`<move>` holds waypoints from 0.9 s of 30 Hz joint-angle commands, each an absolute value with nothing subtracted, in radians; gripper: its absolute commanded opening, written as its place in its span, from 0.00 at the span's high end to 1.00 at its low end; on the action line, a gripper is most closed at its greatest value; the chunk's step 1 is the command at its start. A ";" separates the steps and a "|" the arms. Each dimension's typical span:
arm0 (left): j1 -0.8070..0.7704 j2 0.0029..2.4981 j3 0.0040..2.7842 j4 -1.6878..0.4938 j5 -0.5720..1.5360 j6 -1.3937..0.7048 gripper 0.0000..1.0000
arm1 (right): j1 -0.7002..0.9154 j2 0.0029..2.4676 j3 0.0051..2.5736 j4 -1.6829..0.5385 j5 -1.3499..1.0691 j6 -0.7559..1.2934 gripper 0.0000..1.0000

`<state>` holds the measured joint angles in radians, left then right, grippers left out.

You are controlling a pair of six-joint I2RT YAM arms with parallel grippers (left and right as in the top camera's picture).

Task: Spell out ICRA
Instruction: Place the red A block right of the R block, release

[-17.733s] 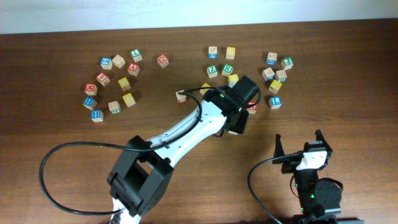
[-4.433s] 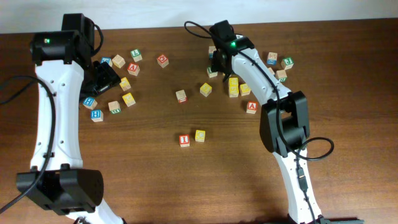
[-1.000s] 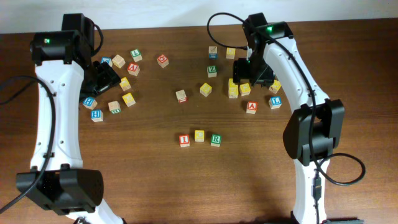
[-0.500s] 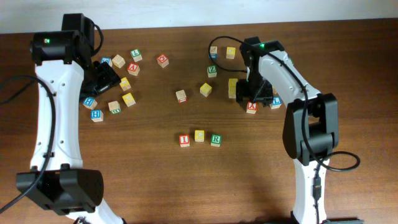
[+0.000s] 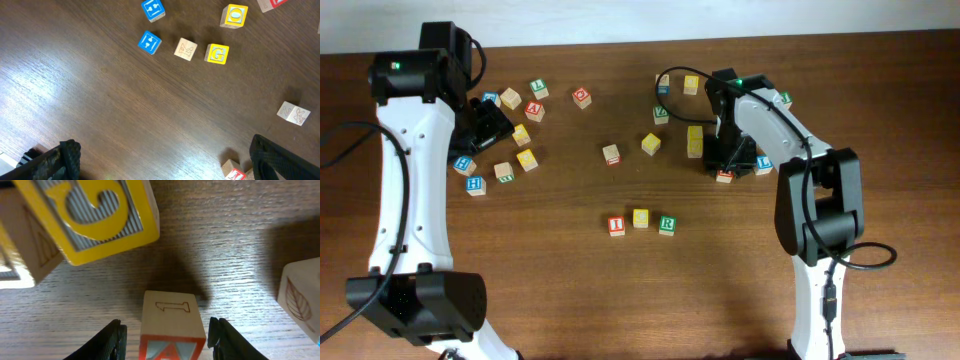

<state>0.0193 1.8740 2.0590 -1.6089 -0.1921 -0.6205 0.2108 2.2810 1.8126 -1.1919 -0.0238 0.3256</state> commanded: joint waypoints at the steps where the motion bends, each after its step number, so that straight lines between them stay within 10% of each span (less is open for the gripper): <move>1: 0.023 1.877 2.058 -1.610 -0.203 -0.613 0.01 | 0.209 2.284 1.789 -1.172 -0.047 0.329 0.56; 14: 0.023 1.877 2.058 -1.610 -0.203 -0.613 0.01 | 0.206 2.284 1.791 -1.166 -0.057 0.321 0.82; 27: 0.023 1.877 2.058 -1.610 -0.203 -0.613 0.01 | 0.216 2.203 1.827 -1.383 -0.162 0.318 0.81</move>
